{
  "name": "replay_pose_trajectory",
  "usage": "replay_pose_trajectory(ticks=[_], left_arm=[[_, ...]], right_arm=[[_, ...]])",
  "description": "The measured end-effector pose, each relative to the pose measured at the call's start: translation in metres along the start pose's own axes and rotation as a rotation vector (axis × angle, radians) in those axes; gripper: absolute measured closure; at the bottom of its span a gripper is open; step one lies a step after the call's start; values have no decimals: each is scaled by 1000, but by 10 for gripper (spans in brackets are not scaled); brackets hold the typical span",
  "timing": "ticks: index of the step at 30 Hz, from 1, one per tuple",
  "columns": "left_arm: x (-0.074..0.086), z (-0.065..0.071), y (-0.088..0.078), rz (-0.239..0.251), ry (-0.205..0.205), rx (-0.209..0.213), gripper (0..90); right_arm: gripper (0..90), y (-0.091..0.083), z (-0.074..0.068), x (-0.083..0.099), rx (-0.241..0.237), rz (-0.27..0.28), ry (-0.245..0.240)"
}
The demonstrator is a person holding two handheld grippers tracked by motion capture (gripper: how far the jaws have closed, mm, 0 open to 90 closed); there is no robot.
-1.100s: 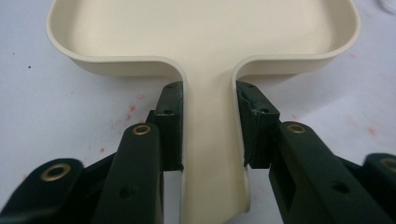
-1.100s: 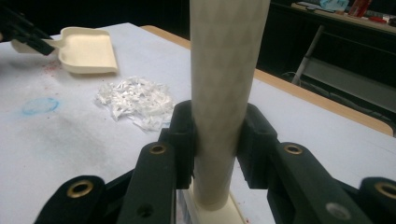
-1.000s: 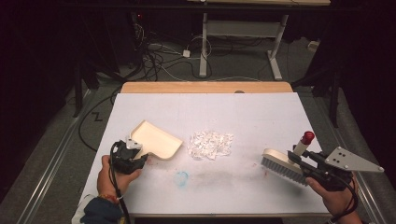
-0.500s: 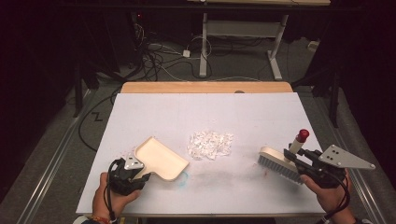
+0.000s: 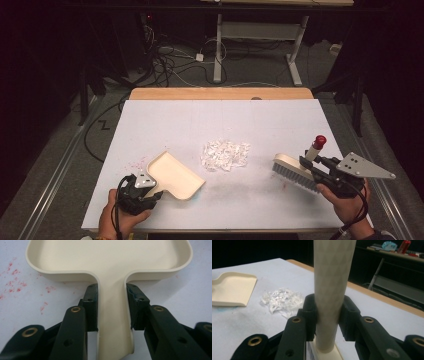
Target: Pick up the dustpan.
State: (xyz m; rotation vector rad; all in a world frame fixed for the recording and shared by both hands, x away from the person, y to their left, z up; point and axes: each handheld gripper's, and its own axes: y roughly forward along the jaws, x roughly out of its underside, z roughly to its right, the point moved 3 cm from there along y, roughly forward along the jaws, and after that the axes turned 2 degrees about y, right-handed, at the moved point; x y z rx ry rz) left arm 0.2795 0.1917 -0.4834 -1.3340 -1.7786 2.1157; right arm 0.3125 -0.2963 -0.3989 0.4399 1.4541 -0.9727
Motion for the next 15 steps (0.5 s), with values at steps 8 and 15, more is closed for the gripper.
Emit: replay_pose_trajectory(ticks=[8, 15], left_arm=[[2, 5, 1, -1, 9, -9, 633], [1, 6, 4, -1, 5, -1, 632]], right_arm=[[710, 27, 4, -7, -2, 14, 30], [711, 69, 8, -22, 24, 20, 17]])
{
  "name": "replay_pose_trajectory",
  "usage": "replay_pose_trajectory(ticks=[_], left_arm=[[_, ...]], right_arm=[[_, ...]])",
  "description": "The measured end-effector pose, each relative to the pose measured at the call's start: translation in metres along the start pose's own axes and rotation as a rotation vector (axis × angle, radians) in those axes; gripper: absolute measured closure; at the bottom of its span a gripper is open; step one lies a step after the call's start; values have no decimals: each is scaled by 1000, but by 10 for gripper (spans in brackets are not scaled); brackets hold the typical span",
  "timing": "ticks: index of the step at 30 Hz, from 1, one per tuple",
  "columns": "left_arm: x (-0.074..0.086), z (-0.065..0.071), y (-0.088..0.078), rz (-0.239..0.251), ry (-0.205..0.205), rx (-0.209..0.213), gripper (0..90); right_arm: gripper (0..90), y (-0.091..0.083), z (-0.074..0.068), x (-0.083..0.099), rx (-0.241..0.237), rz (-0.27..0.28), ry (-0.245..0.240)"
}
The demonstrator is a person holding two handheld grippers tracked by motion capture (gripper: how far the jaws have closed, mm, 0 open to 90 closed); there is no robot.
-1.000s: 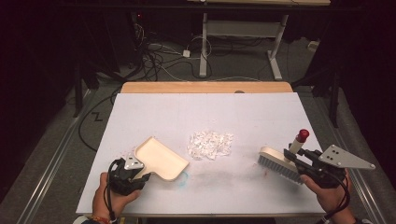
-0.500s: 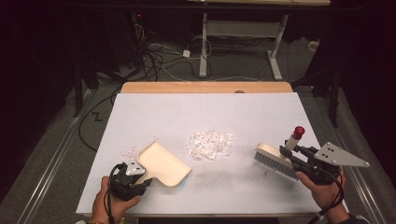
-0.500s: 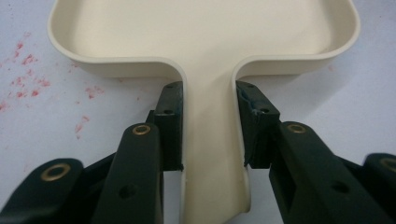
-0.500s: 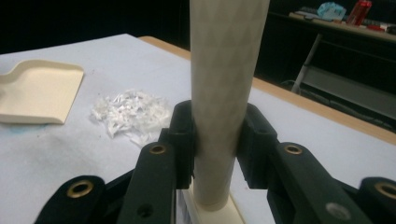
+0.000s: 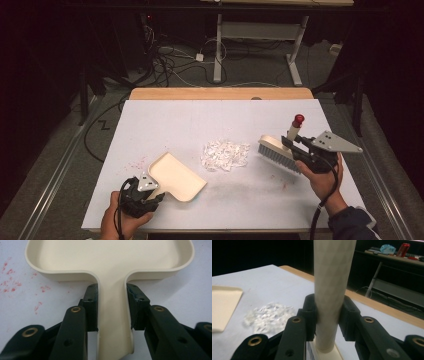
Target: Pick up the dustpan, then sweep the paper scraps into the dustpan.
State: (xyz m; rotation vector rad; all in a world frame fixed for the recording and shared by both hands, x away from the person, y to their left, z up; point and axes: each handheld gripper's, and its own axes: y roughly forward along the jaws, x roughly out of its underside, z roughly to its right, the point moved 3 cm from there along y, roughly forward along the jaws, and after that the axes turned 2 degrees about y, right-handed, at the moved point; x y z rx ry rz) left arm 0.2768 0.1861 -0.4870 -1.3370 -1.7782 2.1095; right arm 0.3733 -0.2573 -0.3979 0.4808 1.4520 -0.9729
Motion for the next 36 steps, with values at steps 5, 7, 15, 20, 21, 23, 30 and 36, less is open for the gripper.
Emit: replay_pose_trajectory(ticks=[5, 7, 15, 20, 21, 23, 30, 36], left_arm=[[-4, 1, 2, 5, 4, 8, 632], [-4, 1, 4, -2, 4, 11, 632], [-7, 3, 9, -6, 9, 15, 632], [-12, 6, 12, -5, 19, 21, 632], [-12, 7, 13, -7, 24, 24, 632], [-13, 8, 14, -5, 28, 27, 632], [-13, 9, 16, -8, 37, 28, 632], [-15, 11, 17, -16, 42, 33, 632]], right_arm=[[711, 35, 9, -14, 34, 3, 6], [711, 51, 12, -20, 43, -5, 7], [711, 108, 15, -31, 116, -11, 12], [711, 148, 5, -36, 176, -21, -21], [711, 154, 2, -35, 178, -20, -18], [711, 163, -3, -33, 180, -27, -23], [710, 172, -28, -25, 102, -49, -50], [707, 162, -61, -22, 25, -79, -88]])
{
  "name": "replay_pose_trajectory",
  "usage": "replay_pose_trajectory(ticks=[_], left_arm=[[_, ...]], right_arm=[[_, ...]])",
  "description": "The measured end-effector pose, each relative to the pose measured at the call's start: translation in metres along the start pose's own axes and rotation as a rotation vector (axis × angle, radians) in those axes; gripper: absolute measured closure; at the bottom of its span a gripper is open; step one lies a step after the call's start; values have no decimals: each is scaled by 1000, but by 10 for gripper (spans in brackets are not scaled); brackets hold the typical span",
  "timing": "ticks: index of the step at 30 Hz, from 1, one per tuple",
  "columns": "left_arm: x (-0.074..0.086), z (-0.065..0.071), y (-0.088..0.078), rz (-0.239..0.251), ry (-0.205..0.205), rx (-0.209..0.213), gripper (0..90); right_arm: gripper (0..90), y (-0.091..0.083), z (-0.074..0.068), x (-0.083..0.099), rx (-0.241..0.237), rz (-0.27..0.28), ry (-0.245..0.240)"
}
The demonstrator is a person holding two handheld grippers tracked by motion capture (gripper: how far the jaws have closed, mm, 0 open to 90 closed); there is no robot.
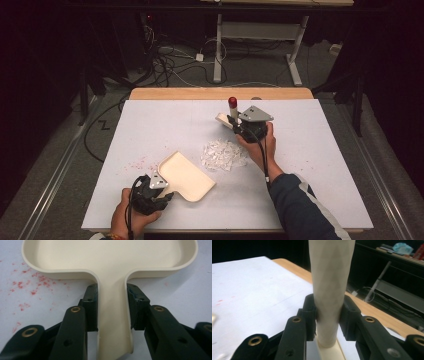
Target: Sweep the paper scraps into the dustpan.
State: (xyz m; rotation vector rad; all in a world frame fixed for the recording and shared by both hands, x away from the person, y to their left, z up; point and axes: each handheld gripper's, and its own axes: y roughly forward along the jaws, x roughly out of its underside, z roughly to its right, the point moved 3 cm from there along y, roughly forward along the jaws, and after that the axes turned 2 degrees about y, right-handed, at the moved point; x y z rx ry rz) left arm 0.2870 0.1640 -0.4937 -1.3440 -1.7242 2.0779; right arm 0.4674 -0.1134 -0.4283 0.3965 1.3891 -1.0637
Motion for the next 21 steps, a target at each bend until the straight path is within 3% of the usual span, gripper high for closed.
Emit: replay_pose_trajectory(ticks=[3, 8, 11, 21], left_arm=[[-2, 1, 2, -4, 6, 2, 631], [-8, 3, 6, -9, 12, 8, 631], [-14, 6, 10, -21, 19, 17, 631], [-24, 9, 18, -26, 18, 26, 631]], right_arm=[[707, -7, -14, -2, -53, 4, 9], [704, -14, -38, -4, -121, -8, -31], [703, -19, -51, -5, -156, -6, -29], [706, -36, -86, -9, -275, 11, -64]])
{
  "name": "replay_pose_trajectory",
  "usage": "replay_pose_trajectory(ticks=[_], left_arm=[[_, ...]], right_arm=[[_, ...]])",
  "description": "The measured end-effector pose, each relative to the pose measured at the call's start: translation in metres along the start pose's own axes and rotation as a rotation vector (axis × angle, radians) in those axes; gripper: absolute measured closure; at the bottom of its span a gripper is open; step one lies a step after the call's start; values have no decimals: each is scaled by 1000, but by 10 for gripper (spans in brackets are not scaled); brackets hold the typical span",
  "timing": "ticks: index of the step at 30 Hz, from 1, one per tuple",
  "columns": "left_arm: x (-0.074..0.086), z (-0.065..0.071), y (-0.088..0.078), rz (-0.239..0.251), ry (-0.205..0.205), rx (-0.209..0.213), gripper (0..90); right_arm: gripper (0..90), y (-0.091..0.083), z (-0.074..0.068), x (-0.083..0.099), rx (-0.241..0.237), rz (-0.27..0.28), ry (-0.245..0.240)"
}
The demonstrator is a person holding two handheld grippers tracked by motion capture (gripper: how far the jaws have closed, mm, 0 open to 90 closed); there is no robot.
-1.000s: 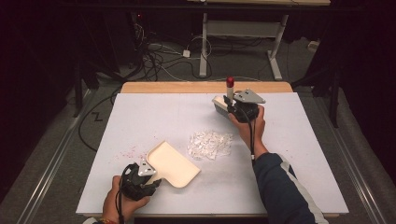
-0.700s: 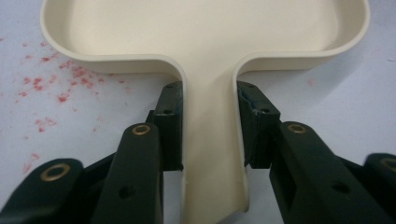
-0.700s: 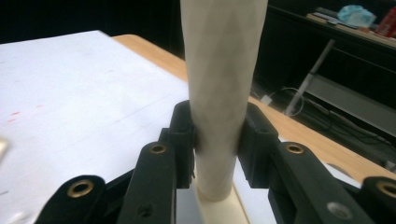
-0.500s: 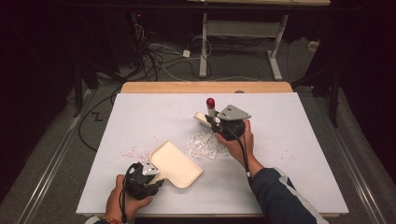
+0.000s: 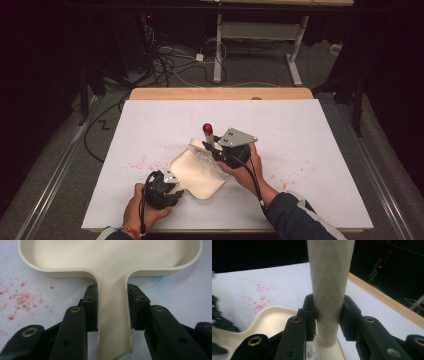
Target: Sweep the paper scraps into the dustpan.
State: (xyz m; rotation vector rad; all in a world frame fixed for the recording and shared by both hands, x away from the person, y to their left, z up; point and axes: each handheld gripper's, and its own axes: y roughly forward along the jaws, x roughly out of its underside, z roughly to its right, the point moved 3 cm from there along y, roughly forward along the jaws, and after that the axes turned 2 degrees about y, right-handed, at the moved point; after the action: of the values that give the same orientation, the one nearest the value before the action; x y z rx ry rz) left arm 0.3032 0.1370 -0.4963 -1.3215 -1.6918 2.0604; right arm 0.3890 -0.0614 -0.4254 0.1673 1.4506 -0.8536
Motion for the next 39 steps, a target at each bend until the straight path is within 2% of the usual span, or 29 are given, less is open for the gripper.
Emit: replay_pose_trajectory(ticks=[4, 6, 10, 12, 13, 17, 18, 19, 20, 23, 25, 26, 27, 28, 33, 35, 38, 39], left_arm=[[-4, 1, 3, -3, -3, 11, 630], [-6, 2, 4, -6, 6, 6, 630], [-9, 0, 6, -7, 21, 17, 630], [-9, -1, 6, -7, 25, 19, 630], [-10, -2, 6, -6, 31, 26, 630], [-11, -2, 7, -6, 43, 24, 629], [-11, -2, 7, -5, 46, 22, 630], [-10, -3, 6, -7, 51, 22, 630], [-8, -4, 6, -4, 47, 27, 630], [-7, -4, 5, -2, 44, 26, 630], [-7, -2, 5, -4, 48, 12, 630], [-7, -2, 5, -4, 48, 12, 630], [-6, -1, 4, -4, 45, 11, 629], [-6, -1, 4, -4, 45, 11, 629], [-5, 3, 4, -3, 35, -10, 628], [-4, 3, 3, -3, 33, -11, 628], [-4, 4, 4, -1, 30, -15, 628], [-4, 4, 3, -4, 32, -16, 628]], right_arm=[[709, -2, -9, -4, -50, 9, -30], [709, -3, -12, -7, -60, 13, -41], [711, -7, -11, -14, -79, 39, -30], [711, -9, -10, -16, -78, 48, -34], [711, -13, -7, -22, -59, 60, -52], [711, -24, 2, -32, -42, 88, -35], [711, -34, 7, -38, -23, 104, -28], [711, -34, 7, -38, -23, 104, -28], [711, -47, 11, -40, -12, 113, -21], [711, -68, 18, -35, 10, 113, -4], [711, -83, 22, -28, 31, 101, 4], [711, -83, 22, -28, 31, 101, 4], [711, -99, 26, -19, 74, 85, -11], [711, -105, 28, -14, 101, 71, -17], [711, -131, 35, 11, 226, -15, -2], [711, -138, 33, 18, 243, -44, 3], [711, -142, 31, 26, 236, -67, 7], [711, -142, 28, 32, 229, -98, 13]])
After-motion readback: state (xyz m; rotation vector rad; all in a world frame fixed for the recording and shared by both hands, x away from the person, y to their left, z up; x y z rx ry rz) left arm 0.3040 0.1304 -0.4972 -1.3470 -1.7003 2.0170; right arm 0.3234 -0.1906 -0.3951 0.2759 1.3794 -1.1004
